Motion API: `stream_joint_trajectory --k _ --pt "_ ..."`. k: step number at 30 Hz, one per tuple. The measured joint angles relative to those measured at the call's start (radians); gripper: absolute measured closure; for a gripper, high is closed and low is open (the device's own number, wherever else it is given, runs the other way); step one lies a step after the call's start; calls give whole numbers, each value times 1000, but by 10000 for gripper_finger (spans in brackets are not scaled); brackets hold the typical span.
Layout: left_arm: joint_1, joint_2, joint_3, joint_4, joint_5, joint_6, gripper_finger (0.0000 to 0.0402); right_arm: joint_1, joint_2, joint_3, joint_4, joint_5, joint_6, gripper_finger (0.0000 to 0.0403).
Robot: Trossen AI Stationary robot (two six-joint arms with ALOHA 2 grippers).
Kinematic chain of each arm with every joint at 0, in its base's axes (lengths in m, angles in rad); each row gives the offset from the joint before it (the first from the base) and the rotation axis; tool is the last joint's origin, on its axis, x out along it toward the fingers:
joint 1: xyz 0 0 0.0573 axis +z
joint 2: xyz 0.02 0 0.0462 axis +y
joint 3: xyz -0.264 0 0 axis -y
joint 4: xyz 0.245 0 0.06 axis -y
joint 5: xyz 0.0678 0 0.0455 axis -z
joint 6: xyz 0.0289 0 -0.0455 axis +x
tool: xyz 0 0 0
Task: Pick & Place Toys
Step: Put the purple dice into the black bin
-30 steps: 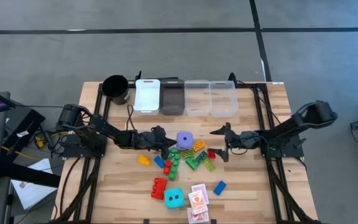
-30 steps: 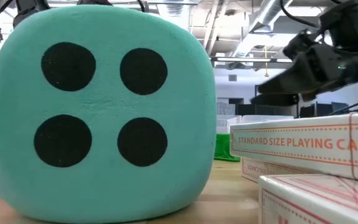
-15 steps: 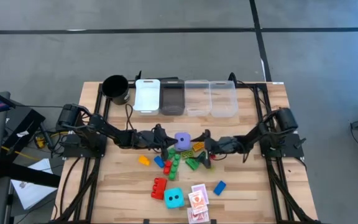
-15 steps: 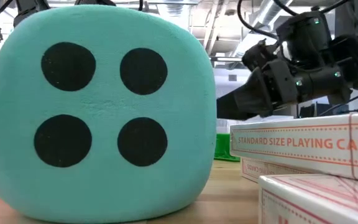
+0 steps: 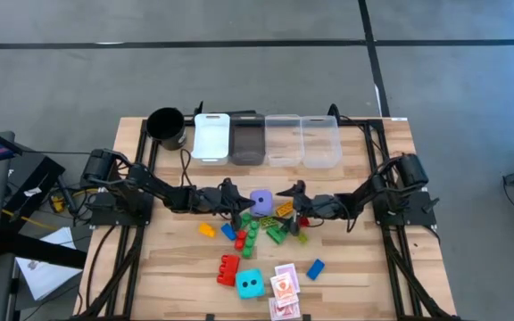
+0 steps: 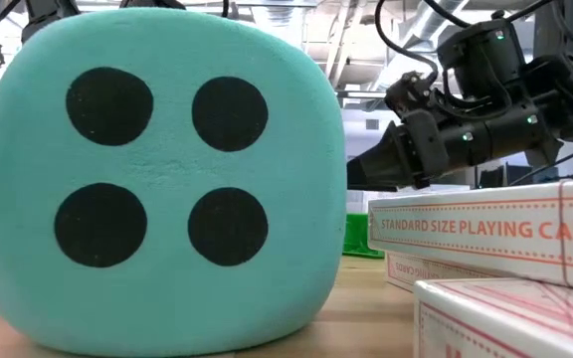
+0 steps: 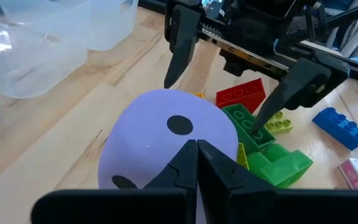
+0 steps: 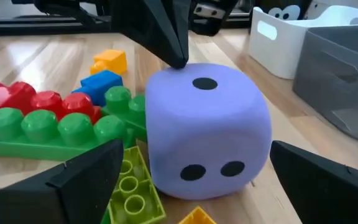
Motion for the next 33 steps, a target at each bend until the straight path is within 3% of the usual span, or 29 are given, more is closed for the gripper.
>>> stream_joint_trajectory --k 12,19,25,28,33 --pt "0 1 0 -1 82 0 401 -59 0 50 -116 -18 -72 3" --pt "0 1 0 -2 86 0 402 -115 0 110 -193 -163 -113 3" --pt "0 -4 0 -7 86 0 402 -121 0 144 -196 -177 -160 3" --pt "-4 -57 -1 -61 71 0 402 -118 0 145 -201 -177 -160 3" --pt "-18 -245 -1 -271 -45 -5 402 -118 0 145 -254 -177 -159 3"
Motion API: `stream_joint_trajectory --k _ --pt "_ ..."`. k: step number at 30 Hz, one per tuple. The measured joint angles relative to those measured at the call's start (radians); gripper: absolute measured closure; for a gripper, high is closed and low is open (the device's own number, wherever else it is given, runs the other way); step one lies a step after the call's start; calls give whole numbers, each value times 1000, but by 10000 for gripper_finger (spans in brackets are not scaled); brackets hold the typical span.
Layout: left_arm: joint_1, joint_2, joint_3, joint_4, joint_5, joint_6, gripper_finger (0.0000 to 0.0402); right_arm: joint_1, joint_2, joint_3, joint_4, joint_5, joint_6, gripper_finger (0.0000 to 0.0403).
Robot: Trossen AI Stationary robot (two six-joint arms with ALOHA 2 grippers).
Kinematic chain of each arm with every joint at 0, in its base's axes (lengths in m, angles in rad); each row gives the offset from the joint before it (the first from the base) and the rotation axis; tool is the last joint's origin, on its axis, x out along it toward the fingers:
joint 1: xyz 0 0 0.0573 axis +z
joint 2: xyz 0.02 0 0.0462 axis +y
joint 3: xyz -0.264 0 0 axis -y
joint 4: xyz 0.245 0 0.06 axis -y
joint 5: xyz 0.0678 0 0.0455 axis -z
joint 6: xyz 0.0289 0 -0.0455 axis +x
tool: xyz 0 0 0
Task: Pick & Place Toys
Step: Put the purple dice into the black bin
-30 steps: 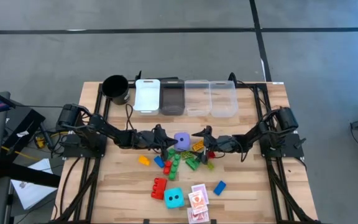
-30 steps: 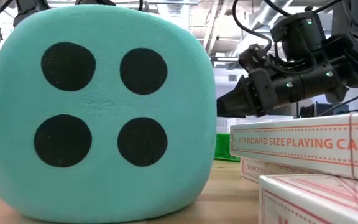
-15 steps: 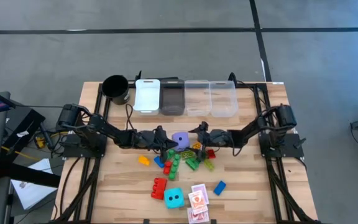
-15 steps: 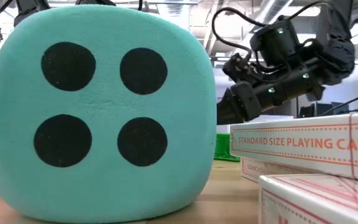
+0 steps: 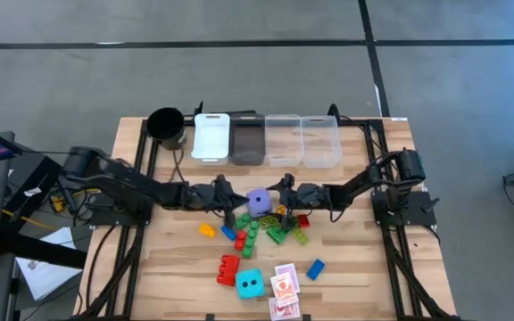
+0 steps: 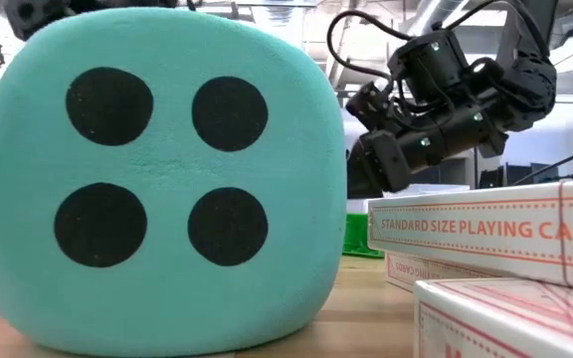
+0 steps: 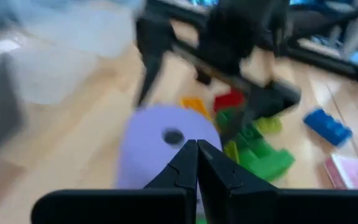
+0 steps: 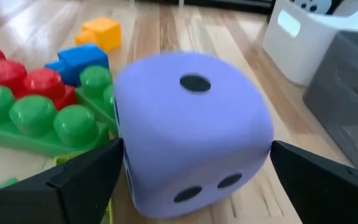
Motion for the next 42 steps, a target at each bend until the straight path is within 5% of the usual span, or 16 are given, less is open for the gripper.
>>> stream_joint_trajectory --k 4,9,23,36,42 --pt "-15 -142 1 -212 -73 -74 402 0 0 0 -13 0 1 3" --pt "-13 -151 0 -376 -88 -190 402 0 0 0 -12 0 2 3" --pt "-10 155 0 -59 -20 -216 402 -8 0 2 -5 0 0 3" --pt "90 191 0 -32 -45 -208 402 -8 0 2 -5 0 -1 3" --pt "137 191 0 64 19 -153 402 -8 0 2 -5 0 -1 3"
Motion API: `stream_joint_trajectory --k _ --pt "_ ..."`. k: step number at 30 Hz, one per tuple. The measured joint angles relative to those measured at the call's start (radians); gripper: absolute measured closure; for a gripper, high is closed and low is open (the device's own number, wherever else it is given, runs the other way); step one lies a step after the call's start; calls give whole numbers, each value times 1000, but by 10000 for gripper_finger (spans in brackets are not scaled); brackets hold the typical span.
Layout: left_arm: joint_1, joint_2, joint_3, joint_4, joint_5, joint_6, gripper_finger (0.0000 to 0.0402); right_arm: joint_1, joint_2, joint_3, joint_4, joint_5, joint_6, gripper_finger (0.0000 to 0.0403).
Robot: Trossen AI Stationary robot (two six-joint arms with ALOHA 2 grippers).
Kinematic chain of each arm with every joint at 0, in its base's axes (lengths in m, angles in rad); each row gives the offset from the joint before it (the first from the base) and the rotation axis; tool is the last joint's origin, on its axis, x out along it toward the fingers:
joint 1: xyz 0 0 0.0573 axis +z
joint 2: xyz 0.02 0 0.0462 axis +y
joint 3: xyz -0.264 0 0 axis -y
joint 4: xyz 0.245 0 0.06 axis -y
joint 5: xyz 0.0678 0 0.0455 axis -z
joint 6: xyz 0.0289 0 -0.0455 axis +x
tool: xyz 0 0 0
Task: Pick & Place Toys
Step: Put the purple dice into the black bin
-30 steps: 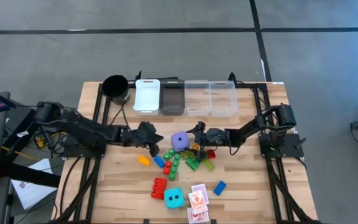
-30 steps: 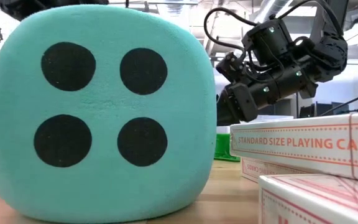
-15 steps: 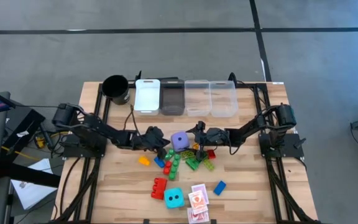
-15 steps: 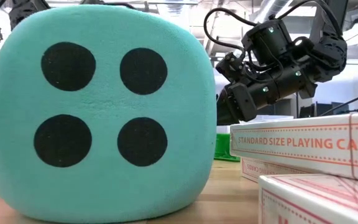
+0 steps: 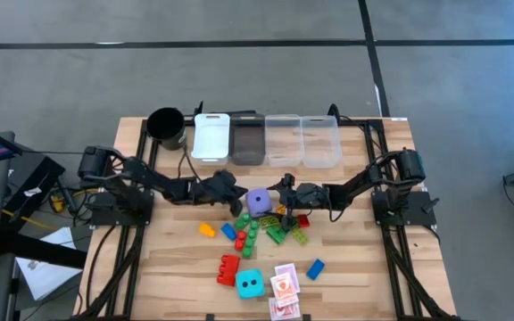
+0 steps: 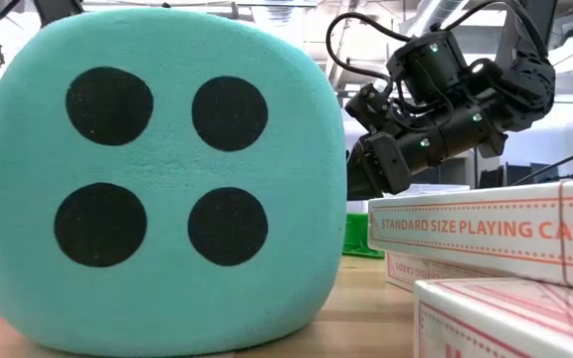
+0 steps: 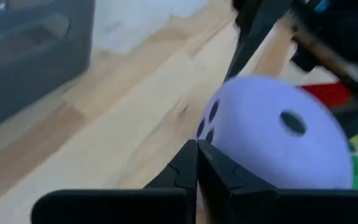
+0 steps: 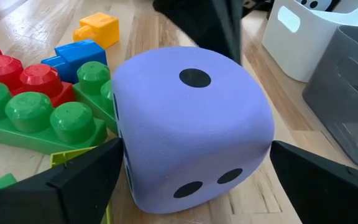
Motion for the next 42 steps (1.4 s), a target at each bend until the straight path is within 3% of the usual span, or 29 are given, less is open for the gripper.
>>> stream_joint_trajectory --k 10,15,32,42 --pt "9 -1 1 -203 45 -87 402 0 0 0 0 5 0 3" --pt "8 -1 1 -147 133 -109 402 0 0 0 0 5 0 3" --pt "40 -1 1 -100 138 -72 402 0 0 0 0 8 0 3" --pt "40 -1 1 -90 161 -51 401 -15 0 0 0 64 -75 3"
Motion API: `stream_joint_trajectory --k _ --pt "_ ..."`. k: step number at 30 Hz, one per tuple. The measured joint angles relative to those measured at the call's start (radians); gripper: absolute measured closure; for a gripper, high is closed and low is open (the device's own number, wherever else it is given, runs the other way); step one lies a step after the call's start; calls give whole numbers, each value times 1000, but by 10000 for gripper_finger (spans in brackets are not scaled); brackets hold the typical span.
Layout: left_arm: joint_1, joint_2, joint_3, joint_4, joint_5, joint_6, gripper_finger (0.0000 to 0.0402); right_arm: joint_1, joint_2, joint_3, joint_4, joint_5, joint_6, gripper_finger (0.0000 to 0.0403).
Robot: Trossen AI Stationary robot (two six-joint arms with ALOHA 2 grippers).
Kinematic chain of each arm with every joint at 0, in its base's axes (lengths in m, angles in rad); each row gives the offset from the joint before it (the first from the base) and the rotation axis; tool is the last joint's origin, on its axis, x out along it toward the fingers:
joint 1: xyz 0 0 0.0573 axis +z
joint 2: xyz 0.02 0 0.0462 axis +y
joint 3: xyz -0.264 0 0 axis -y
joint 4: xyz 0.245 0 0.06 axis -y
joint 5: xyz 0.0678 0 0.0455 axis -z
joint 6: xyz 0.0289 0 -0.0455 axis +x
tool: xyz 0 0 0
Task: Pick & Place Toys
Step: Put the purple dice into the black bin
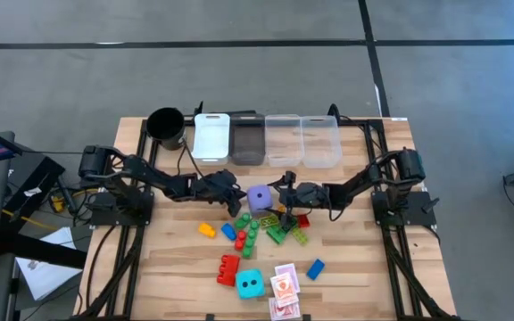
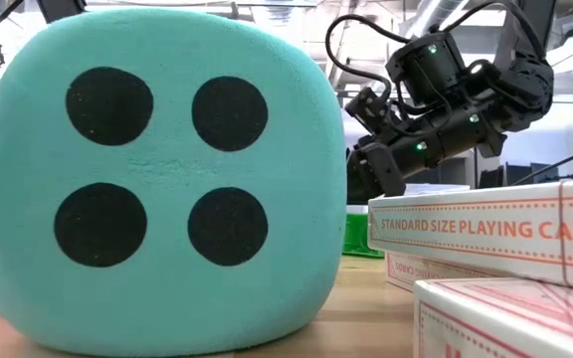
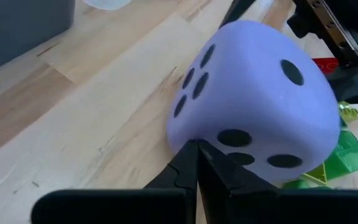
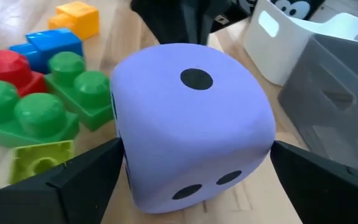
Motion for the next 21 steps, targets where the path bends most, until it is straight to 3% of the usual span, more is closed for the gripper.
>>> stream_joint_trajectory --k 5,11,21 --pt "0 0 0 -1 6 8 401 -17 0 0 -1 -7 -2 3" --pt "1 0 0 -5 21 52 402 -24 0 0 2 -126 -4 3" --pt "20 -2 -1 -12 32 81 402 -6 -2 0 3 -188 16 3"
